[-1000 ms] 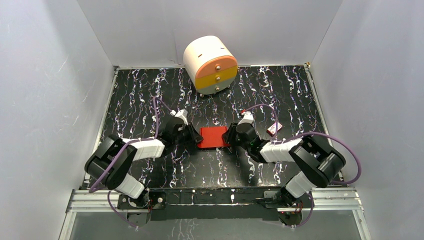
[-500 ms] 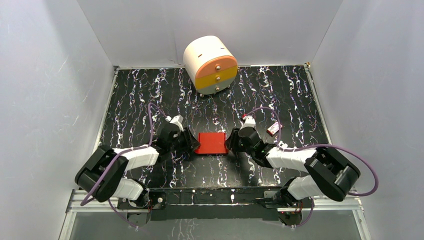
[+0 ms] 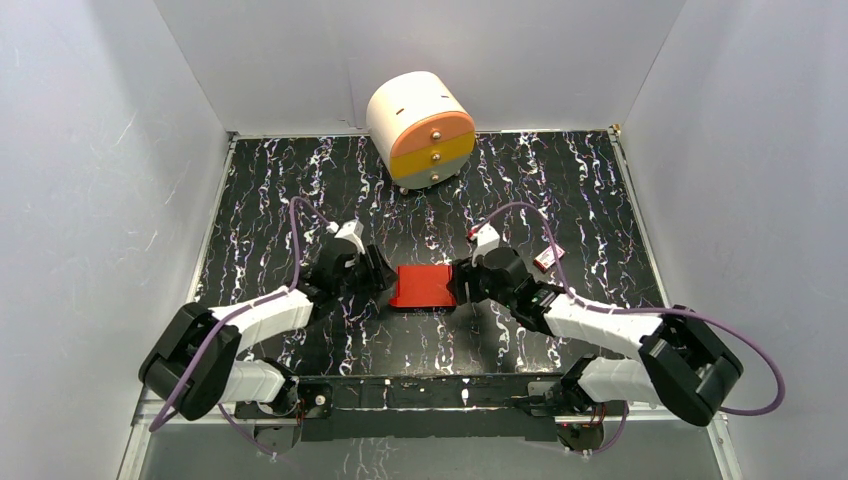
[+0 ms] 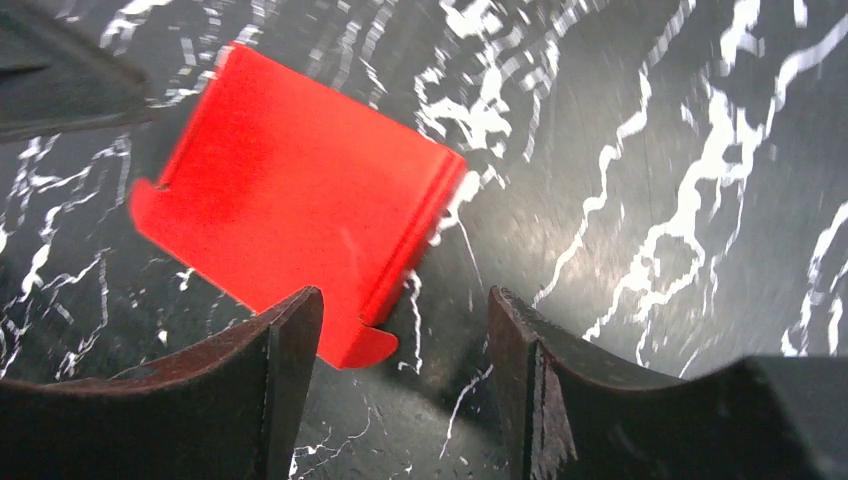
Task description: Fold the paper box
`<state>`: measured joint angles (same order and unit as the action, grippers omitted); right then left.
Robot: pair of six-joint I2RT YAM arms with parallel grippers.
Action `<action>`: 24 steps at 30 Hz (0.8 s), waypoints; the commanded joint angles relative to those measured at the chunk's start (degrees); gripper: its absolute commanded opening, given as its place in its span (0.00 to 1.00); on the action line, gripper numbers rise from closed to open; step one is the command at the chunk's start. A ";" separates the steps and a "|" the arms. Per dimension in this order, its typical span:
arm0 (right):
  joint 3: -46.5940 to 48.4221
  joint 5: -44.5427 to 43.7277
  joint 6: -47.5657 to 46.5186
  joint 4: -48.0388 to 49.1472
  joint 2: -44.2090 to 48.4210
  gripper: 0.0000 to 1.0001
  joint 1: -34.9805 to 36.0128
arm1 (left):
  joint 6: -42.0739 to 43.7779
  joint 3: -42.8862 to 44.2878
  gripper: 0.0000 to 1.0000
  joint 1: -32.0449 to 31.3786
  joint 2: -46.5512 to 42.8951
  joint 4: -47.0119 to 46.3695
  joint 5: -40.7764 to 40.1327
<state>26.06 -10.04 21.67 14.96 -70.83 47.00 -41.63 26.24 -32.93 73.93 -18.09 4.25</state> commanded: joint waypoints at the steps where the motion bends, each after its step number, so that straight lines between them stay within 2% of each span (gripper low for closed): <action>1: 5.82 9.11 -18.27 -0.36 2.88 0.72 0.10 | 2.33 4.52 0.51 0.92 0.93 0.50 -2.02; 6: 12.35 17.47 -30.42 -4.24 -1.77 0.78 0.13 | 4.15 9.81 0.51 2.08 6.70 0.84 -1.25; 14: 16.29 27.55 -46.45 -6.14 -8.98 0.75 1.09 | 6.84 13.58 0.51 3.21 12.58 1.23 1.54; 24: 17.86 27.91 -52.84 -4.99 -14.49 0.70 2.42 | 10.01 14.44 0.50 3.40 16.16 1.52 3.16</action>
<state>40.73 16.91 -27.29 8.45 -83.88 49.15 -33.98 38.70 -30.04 88.95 -17.10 5.58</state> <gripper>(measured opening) 0.718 0.508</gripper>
